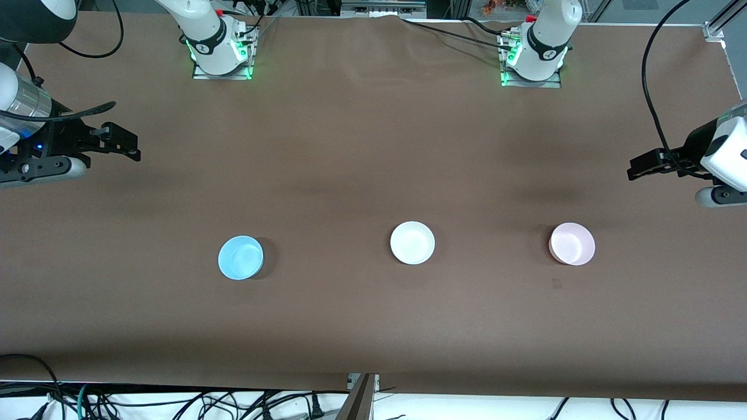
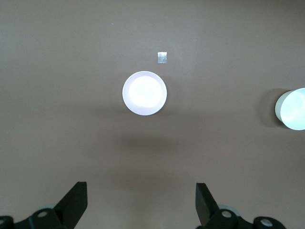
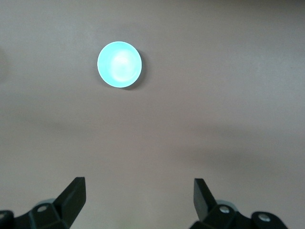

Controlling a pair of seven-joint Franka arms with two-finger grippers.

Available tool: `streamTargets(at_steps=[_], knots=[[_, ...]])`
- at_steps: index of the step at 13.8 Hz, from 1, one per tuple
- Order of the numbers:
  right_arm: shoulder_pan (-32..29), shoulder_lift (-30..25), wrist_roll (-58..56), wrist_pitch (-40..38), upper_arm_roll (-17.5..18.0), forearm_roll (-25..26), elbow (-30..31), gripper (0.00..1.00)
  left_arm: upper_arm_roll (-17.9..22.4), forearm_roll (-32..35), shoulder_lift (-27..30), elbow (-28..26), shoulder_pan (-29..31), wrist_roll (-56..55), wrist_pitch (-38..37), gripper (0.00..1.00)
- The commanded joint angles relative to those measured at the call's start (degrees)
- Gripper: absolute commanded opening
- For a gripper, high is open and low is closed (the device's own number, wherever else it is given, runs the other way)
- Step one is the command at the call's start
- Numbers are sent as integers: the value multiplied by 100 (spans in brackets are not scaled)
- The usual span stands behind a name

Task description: Stack pink and blue bowls on white bowl

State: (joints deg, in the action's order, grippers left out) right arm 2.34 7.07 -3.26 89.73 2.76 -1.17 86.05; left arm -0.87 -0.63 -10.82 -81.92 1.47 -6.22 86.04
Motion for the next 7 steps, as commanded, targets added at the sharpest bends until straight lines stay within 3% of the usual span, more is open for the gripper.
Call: streamTargets(at_steps=[1,7], knots=[[-31,-4,-25,-8,14,-112,-45,100,-19,89,19,1,-6,-28,-87,100],[-23,-22,-25,1,41,-121,-45,100,-10,63,1,1,-50,-46,-79,100]])
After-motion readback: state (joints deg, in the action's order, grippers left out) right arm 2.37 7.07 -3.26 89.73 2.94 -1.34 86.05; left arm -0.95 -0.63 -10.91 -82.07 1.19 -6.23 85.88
